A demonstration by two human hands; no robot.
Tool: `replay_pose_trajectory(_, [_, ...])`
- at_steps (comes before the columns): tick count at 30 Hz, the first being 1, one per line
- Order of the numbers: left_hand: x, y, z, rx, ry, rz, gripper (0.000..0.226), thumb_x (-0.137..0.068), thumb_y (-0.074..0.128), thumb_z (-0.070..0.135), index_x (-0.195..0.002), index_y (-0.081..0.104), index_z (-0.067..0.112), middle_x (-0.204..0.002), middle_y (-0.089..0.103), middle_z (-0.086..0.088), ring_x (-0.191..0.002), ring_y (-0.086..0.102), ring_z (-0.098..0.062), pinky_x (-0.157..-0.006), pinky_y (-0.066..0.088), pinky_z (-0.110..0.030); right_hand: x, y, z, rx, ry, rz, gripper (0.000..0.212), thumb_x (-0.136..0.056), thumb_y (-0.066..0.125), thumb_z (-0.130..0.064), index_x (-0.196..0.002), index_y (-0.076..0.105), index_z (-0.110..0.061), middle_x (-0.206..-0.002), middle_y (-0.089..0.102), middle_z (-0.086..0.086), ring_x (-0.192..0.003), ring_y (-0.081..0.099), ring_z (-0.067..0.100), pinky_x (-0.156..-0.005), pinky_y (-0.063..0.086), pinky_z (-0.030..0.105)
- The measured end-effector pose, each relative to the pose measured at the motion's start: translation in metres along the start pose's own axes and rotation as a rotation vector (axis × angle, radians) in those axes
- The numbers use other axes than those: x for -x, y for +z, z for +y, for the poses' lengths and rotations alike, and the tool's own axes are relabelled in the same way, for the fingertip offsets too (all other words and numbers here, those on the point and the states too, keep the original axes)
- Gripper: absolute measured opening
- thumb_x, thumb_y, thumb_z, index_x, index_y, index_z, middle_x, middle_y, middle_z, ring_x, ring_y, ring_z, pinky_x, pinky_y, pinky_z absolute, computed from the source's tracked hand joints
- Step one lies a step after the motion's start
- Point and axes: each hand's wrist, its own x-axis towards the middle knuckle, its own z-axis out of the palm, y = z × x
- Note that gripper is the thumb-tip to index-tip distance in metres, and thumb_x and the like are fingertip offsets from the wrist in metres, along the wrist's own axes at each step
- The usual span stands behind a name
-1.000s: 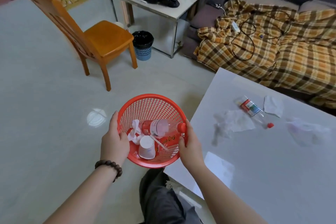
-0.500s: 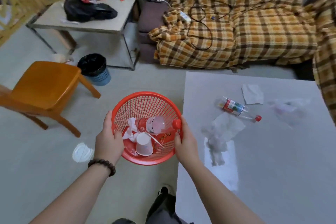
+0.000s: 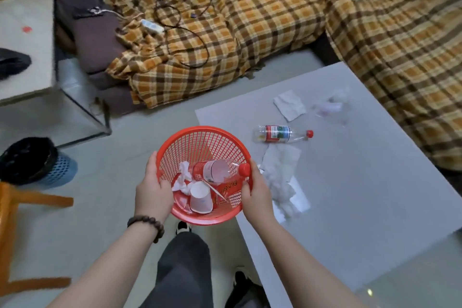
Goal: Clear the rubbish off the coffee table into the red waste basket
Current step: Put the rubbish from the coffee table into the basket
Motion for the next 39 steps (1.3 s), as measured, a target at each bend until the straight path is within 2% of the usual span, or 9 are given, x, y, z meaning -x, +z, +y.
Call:
replay_pose_trajectory(3, [-0.04,0.0,0.0,-0.01,0.028,-0.108,0.055,-0.093,0.037,0.011,-0.143,0.025,0.032,-0.115,0.057,-0.002,-0.081,0.05,-0.011,-0.053,0.038,-0.013,-0.014,0.018,-0.012,-0.005,0.065,0.079,0.055,-0.094,0.038,-0.012,-0.144,0.029,-0.031,-0.137,0.052,-0.001,-0.122,0.051,0.014,-0.103,0.045,0.042])
replay_pose_trajectory(9, [-0.109,-0.006,0.01,-0.064,0.105,-0.279,0.06,-0.089,0.037,0.01,-0.142,0.024,0.036,-0.116,0.059,-0.008,-0.083,0.051,-0.02,-0.074,0.048,-0.034,-0.032,0.046,-0.031,-0.063,0.163,0.191,0.054,-0.094,0.043,-0.017,-0.143,0.03,-0.033,-0.136,0.052,-0.003,-0.122,0.051,0.015,-0.103,0.045,0.043])
replay_pose_trajectory(13, [-0.138,0.003,0.017,-0.107,0.171,-0.331,0.062,-0.086,0.039,0.008,-0.141,0.028,0.034,-0.115,0.061,-0.009,-0.085,0.055,-0.025,-0.076,0.045,-0.036,-0.032,0.048,-0.023,-0.099,0.249,0.261,0.063,-0.088,0.053,-0.049,-0.143,0.024,-0.039,-0.143,0.042,-0.008,-0.128,0.044,0.012,-0.107,0.041,0.042])
replay_pose_trajectory(15, [-0.147,0.011,0.018,-0.122,0.182,-0.355,0.061,-0.086,0.039,0.007,-0.141,0.029,0.033,-0.116,0.061,-0.01,-0.088,0.056,-0.028,-0.077,0.046,-0.037,-0.028,0.041,-0.007,-0.041,0.316,0.337,0.067,-0.086,0.053,-0.057,-0.143,0.023,-0.039,-0.15,0.032,-0.005,-0.135,0.034,0.014,-0.11,0.033,0.039])
replay_pose_trajectory(18, [-0.158,0.024,0.017,-0.153,0.195,-0.376,0.061,-0.086,0.039,0.007,-0.141,0.029,0.032,-0.112,0.061,-0.012,-0.081,0.052,-0.024,-0.071,0.043,-0.034,-0.022,0.02,0.032,0.15,0.421,0.438,0.07,-0.086,0.058,-0.049,-0.145,0.027,-0.029,-0.152,0.028,0.001,-0.139,0.026,0.02,-0.111,0.025,0.036])
replay_pose_trajectory(22, [-0.167,0.042,0.017,-0.199,0.24,-0.376,0.061,-0.086,0.04,0.008,-0.141,0.029,0.033,-0.113,0.061,-0.016,-0.086,0.056,-0.032,-0.075,0.043,-0.038,-0.035,-0.001,0.088,0.309,0.595,0.38,0.075,-0.083,0.064,-0.046,-0.145,0.026,-0.027,-0.155,0.021,0.006,-0.141,0.02,0.026,-0.114,0.027,0.043])
replay_pose_trajectory(29, [-0.181,0.067,0.007,-0.26,0.26,-0.305,0.061,-0.077,0.034,0.029,-0.135,0.023,0.046,-0.107,0.064,-0.015,-0.086,0.06,-0.039,-0.074,0.05,-0.048,-0.081,-0.001,0.164,0.428,0.603,0.161,0.074,-0.085,0.065,-0.034,-0.146,0.023,-0.029,-0.156,0.016,0.005,-0.141,0.019,0.029,-0.112,0.026,0.04])
replay_pose_trajectory(35, [-0.18,0.074,0.008,-0.278,0.198,-0.315,0.063,-0.076,0.032,0.034,-0.135,0.02,0.052,-0.109,0.061,-0.007,-0.082,0.062,-0.033,-0.065,0.054,-0.052,-0.095,-0.001,0.177,0.287,0.637,0.193,0.029,-0.091,0.049,-0.018,-0.119,0.053,-0.014,-0.117,0.051,0.011,-0.103,0.054,0.032,-0.075,0.041,0.031])
replay_pose_trajectory(39, [-0.169,0.072,0.028,-0.261,0.217,-0.308,0.061,-0.086,0.04,0.018,-0.137,0.021,0.046,-0.106,0.063,-0.016,-0.08,0.061,-0.036,-0.07,0.052,-0.048,-0.095,-0.015,0.138,0.064,0.556,0.311,0.021,-0.09,0.047,-0.016,-0.108,0.058,-0.016,-0.101,0.056,0.003,-0.091,0.056,0.023,-0.067,0.037,0.024])
